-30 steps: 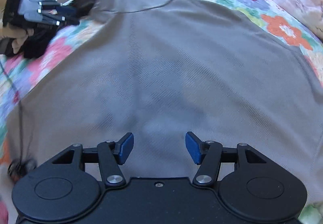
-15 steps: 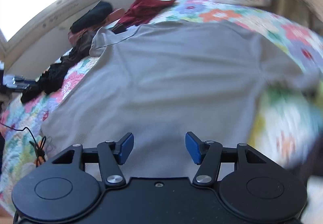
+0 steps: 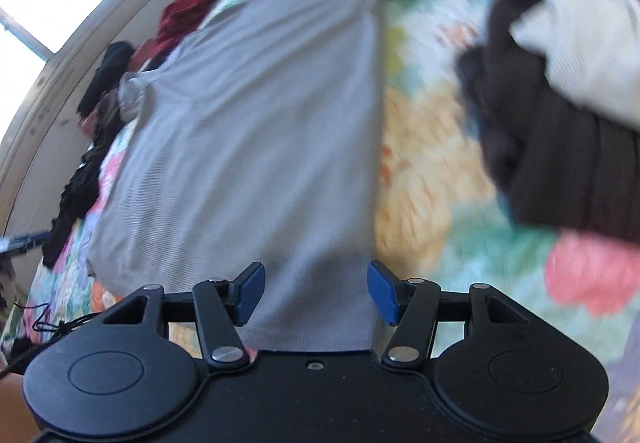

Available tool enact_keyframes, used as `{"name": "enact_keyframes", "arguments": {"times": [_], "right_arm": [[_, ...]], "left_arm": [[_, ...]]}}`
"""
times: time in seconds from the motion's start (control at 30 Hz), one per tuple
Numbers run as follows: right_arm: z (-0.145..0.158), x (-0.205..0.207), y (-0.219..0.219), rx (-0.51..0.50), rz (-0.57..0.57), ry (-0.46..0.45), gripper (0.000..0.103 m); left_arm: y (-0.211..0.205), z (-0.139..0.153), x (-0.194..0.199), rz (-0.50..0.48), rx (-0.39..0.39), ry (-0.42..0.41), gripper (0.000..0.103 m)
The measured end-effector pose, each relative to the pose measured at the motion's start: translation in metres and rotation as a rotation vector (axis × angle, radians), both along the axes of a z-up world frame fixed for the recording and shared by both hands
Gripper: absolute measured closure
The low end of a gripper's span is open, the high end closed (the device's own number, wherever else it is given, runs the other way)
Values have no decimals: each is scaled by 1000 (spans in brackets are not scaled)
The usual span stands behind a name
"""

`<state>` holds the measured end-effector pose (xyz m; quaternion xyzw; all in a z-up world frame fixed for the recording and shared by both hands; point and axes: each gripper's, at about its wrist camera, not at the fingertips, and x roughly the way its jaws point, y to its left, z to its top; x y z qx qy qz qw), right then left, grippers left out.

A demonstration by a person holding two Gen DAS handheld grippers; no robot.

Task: Fold clothes
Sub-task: 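Grasp the shirt hem with the left gripper while the right gripper grasps the hem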

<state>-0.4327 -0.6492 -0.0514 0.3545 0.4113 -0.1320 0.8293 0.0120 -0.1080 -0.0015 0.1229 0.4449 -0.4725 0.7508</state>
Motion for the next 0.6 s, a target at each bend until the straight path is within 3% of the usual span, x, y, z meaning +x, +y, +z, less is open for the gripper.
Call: {"name": "enact_keyframes", "arguments": {"times": [0.23, 0.33, 0.43, 0.5, 0.6], "right_arm": [[-20, -7, 13, -53, -24, 69, 40], [-23, -9, 18, -69, -37, 84, 40], [-30, -10, 26, -91, -62, 97, 40], [-33, -12, 29, -94, -98, 73, 39], [-41, -11, 32, -69, -208, -11, 41]], "left_arm": [[-35, -51, -17, -63, -80, 183, 59], [-44, -63, -25, -66, -68, 204, 60], [-49, -64, -30, -52, -115, 245, 58], [-54, -63, -33, -39, -130, 259, 57], [-65, -63, -35, -20, -108, 244, 64]]}}
